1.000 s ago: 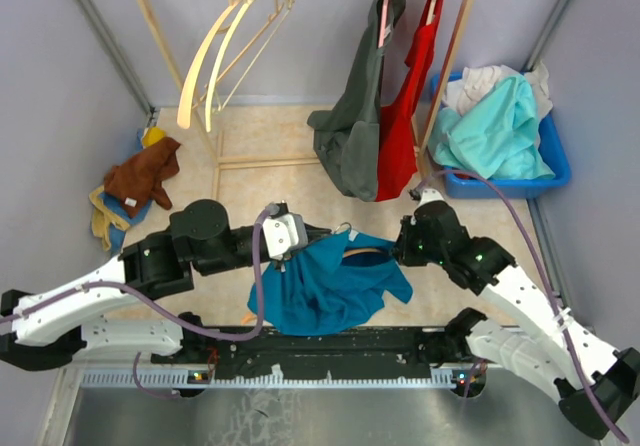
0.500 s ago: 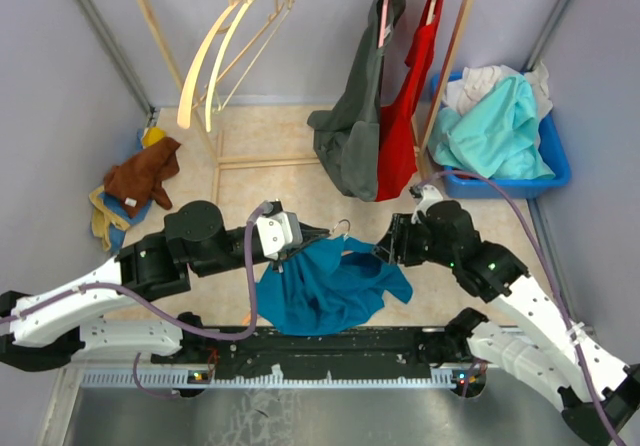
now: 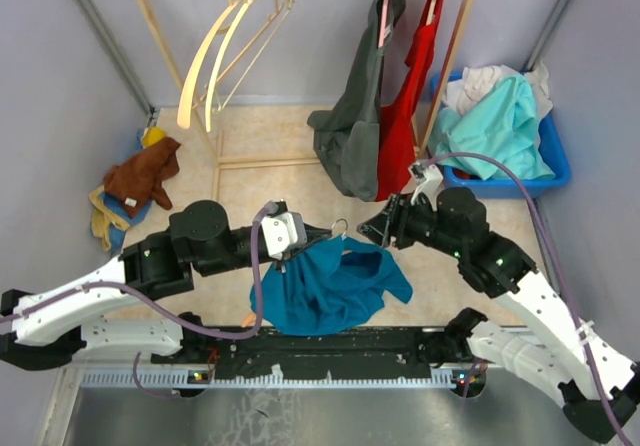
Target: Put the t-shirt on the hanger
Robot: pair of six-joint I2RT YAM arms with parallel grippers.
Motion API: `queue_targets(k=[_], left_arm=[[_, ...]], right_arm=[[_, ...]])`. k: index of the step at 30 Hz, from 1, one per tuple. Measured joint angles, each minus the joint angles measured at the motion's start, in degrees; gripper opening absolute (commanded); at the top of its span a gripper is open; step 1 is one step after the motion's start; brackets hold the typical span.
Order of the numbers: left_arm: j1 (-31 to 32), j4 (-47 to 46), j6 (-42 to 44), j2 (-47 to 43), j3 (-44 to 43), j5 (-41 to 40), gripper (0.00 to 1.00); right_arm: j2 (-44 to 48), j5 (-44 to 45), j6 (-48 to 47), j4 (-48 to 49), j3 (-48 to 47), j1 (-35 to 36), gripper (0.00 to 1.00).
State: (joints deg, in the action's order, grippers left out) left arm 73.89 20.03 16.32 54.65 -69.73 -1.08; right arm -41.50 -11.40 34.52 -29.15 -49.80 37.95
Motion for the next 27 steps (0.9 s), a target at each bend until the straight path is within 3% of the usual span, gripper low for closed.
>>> queue_targets(k=[9,27], left_arm=[[0.0,0.0,0.0,0.6,-0.9,0.0,0.00],[0.0,0.1,0.3,1.7,-1.8,0.0,0.00]], right_arm=[[-6.4,4.5,-1.3,2.2,-0.3,6.5,0.53],[-10.3,12.5,-4.0,6.9,-1.0,8.3,0.47]])
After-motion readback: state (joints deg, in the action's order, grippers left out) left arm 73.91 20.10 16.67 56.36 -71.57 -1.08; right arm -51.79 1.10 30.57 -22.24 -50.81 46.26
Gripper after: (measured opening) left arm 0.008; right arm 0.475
